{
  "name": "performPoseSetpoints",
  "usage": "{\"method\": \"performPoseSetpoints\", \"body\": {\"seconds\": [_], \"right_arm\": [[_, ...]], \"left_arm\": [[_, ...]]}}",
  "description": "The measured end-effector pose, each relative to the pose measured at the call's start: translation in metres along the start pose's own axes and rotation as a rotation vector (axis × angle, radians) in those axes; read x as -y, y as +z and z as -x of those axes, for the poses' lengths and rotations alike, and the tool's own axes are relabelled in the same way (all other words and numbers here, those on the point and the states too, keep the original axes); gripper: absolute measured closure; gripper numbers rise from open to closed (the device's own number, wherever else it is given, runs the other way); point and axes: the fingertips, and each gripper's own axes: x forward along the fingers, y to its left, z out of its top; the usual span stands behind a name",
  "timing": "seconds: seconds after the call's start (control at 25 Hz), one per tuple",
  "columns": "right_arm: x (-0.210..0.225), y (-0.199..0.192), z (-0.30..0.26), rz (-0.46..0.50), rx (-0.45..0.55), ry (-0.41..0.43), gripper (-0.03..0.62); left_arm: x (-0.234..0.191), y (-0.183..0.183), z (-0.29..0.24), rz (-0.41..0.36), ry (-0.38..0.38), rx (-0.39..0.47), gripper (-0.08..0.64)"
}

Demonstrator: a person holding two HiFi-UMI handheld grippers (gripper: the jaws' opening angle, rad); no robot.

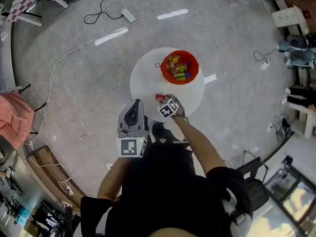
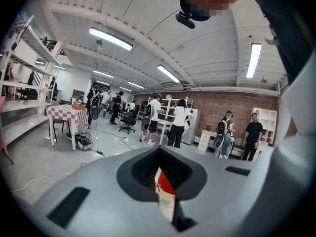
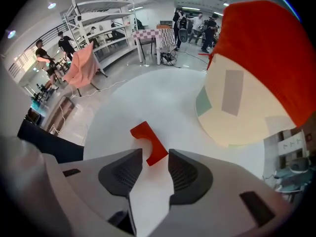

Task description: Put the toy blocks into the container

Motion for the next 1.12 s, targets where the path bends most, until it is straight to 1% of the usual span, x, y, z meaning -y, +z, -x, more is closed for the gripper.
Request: {"method": "performPoseSetpoints", "body": {"seconds": [0.04, 0.08, 0.2, 0.28, 0.32, 0.36, 0.4, 0.52, 0.64, 0.8, 0.88, 0.96, 1.04, 1.12], "right_arm": [[0.002, 0.000, -0.002, -0.007, -0.003, -0.009, 0.457], [0.004, 0.000, -0.003, -0.015, -0.004, -0.016, 0.469], [0.004, 0.005, 0.001, -0.025, 0.013, -0.012, 0.471], [0.003, 0.016, 0.014, -0.017, 0.047, -0.005, 0.474], [0.003, 0.023, 0.025, -0.010, 0.077, -0.007, 0.479], [0.005, 0.033, 0.037, -0.005, 0.116, -0.014, 0.513], [0.007, 0.044, 0.052, -0.003, 0.161, -0.021, 0.529], [0.013, 0.073, 0.098, -0.014, 0.290, -0.032, 0.532], [0.026, 0.093, 0.145, -0.032, 0.403, -0.071, 0.532], [0.057, 0.121, 0.208, -0.119, 0.570, -0.132, 0.532], [0.081, 0.126, 0.226, -0.175, 0.623, -0.178, 0.532], [0.108, 0.123, 0.226, -0.231, 0.618, -0.223, 0.532], [0.130, 0.114, 0.210, -0.285, 0.554, -0.249, 0.532], [0.145, 0.101, 0.188, -0.340, 0.472, -0.247, 0.532]], "left_arm": [[-0.001, -0.001, -0.001, -0.002, 0.000, -0.003, 0.569], [-0.003, -0.001, -0.001, -0.003, 0.000, -0.007, 0.569], [-0.004, -0.003, -0.002, 0.009, 0.004, -0.012, 0.569], [-0.004, -0.001, -0.003, 0.014, 0.004, -0.004, 0.569], [-0.004, 0.001, -0.004, 0.011, 0.002, 0.001, 0.569], [-0.004, 0.002, -0.005, 0.009, 0.001, 0.004, 0.569], [-0.004, 0.002, -0.006, 0.009, 0.000, 0.004, 0.569], [-0.003, 0.005, -0.008, 0.008, -0.006, 0.006, 0.569], [0.002, 0.010, -0.009, 0.000, -0.018, 0.025, 0.569], [0.008, 0.016, -0.012, -0.015, -0.036, 0.037, 0.569], [0.012, 0.018, -0.013, -0.012, -0.041, 0.039, 0.569], [0.016, 0.018, -0.013, -0.009, -0.048, 0.035, 0.569], [0.019, 0.017, -0.013, -0.017, -0.059, 0.033, 0.569], [0.024, 0.017, -0.013, -0.029, -0.074, 0.036, 0.569]]}}
